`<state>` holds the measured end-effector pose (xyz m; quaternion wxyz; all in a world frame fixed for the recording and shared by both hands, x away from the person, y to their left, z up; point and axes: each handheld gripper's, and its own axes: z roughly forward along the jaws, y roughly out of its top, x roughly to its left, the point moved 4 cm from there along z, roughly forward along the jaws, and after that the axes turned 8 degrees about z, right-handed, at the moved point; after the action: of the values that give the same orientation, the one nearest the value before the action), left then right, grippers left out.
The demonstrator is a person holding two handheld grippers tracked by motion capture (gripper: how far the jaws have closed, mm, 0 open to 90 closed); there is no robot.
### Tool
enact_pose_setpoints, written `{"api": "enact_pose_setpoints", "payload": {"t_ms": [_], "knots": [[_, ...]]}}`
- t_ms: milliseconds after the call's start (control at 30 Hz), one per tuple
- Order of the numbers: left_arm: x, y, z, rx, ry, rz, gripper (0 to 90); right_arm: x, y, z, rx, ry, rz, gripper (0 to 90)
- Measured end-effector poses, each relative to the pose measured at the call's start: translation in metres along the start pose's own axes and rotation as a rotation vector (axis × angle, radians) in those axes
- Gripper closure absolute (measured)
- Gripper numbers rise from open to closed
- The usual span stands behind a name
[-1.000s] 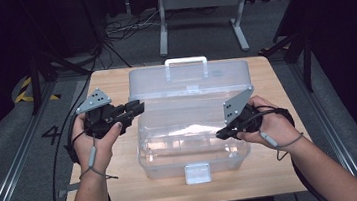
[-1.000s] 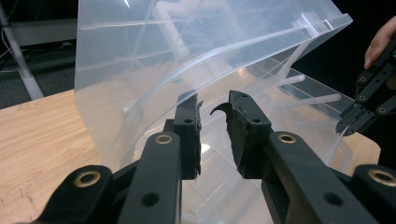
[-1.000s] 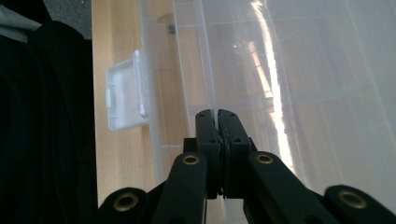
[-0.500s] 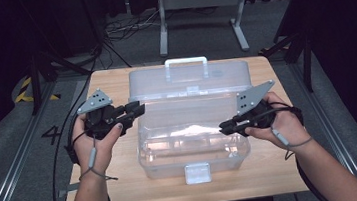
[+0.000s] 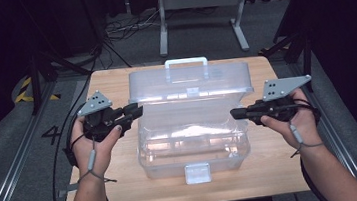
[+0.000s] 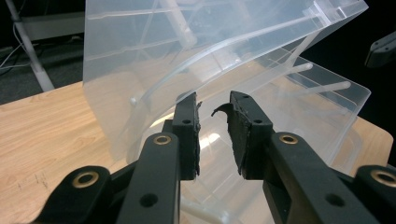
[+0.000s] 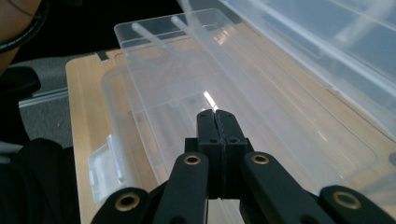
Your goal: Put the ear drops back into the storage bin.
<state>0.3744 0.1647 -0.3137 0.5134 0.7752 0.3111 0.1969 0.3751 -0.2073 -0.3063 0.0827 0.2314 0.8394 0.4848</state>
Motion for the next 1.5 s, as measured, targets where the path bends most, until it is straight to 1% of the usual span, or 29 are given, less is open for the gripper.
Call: {"api": "enact_pose_setpoints", "payload": {"t_ms": [67,200,233,267,433,533,600,667,700,767,800,967,1100,1167,1300,1333,1400,1433,1467,1500], "knots": [[0.0,-0.001,-0.001,0.002,0.0,0.001,73.4,-0.004,-0.002,-0.004,-0.028,-0.013,0.027,90.0],[-0.001,-0.002,-0.003,0.008,0.0,0.0,73.4,-0.012,-0.01,-0.013,-0.085,-0.034,0.094,90.0],[-0.001,-0.002,-0.003,0.01,-0.001,0.002,73.4,-0.015,-0.013,-0.017,-0.116,-0.035,0.115,90.0],[-0.001,-0.002,-0.003,0.012,-0.001,0.001,73.4,-0.017,-0.015,-0.02,-0.134,-0.035,0.131,90.0],[-0.003,-0.003,-0.004,0.021,-0.003,0.003,73.4,-0.026,-0.023,-0.031,-0.21,-0.043,0.186,90.0],[-0.003,-0.004,-0.004,0.021,-0.003,0.002,73.4,-0.028,-0.025,-0.032,-0.228,-0.046,0.208,90.0],[-0.003,-0.005,-0.004,0.025,0.002,0.003,73.4,-0.029,-0.027,-0.031,-0.237,-0.054,0.211,90.0],[-0.004,-0.006,-0.003,0.03,0.003,0.003,73.4,-0.03,-0.029,-0.029,-0.249,-0.046,0.217,90.0],[-0.004,-0.006,-0.002,0.031,0.004,0.007,73.4,-0.03,-0.03,-0.029,-0.246,-0.047,0.22,90.0],[-0.004,-0.007,-0.001,0.037,0.002,0.016,73.4,-0.032,-0.031,-0.027,-0.24,-0.063,0.214,90.0],[-0.005,-0.007,0.0,0.039,0.001,0.013,73.4,-0.032,-0.032,-0.027,-0.243,-0.071,0.213,90.0],[-0.005,-0.008,0.0,0.045,-0.005,0.012,73.4,-0.035,-0.035,-0.025,-0.242,-0.068,0.228,90.0],[-0.006,-0.011,-0.001,0.056,-0.024,0.002,73.2,-0.037,-0.038,-0.026,-0.248,-0.067,0.235,90.0],[-0.005,-0.012,-0.001,0.066,-0.023,0.007,72.9,-0.037,-0.039,-0.027,-0.247,-0.067,0.239,90.0],[-0.005,-0.014,-0.004,0.077,-0.025,0.007,71.7,-0.037,-0.04,-0.026,-0.25,-0.06,0.233,90.0],[-0.005,-0.015,-0.004,0.078,-0.027,0.002,71.8,-0.036,-0.04,-0.025,-0.248,-0.059,0.232,90.0],[-0.006,-0.016,-0.005,0.086,-0.033,0.004,71.5,-0.035,-0.041,-0.025,-0.239,-0.063,0.227,90.0],[-0.007,-0.016,-0.005,0.094,-0.04,0.007,71.1,-0.035,-0.043,-0.025,-0.237,-0.065,0.221,90.0],[-0.007,-0.017,-0.005,0.11,-0.048,0.018,70.2,-0.035,-0.044,-0.025,-0.237,-0.067,0.221,90.0],[-0.007,-0.017,-0.005,0.11,-0.048,0.018,69.8,-0.035,-0.044,-0.025,-0.237,-0.067,0.221,90.0]]}}
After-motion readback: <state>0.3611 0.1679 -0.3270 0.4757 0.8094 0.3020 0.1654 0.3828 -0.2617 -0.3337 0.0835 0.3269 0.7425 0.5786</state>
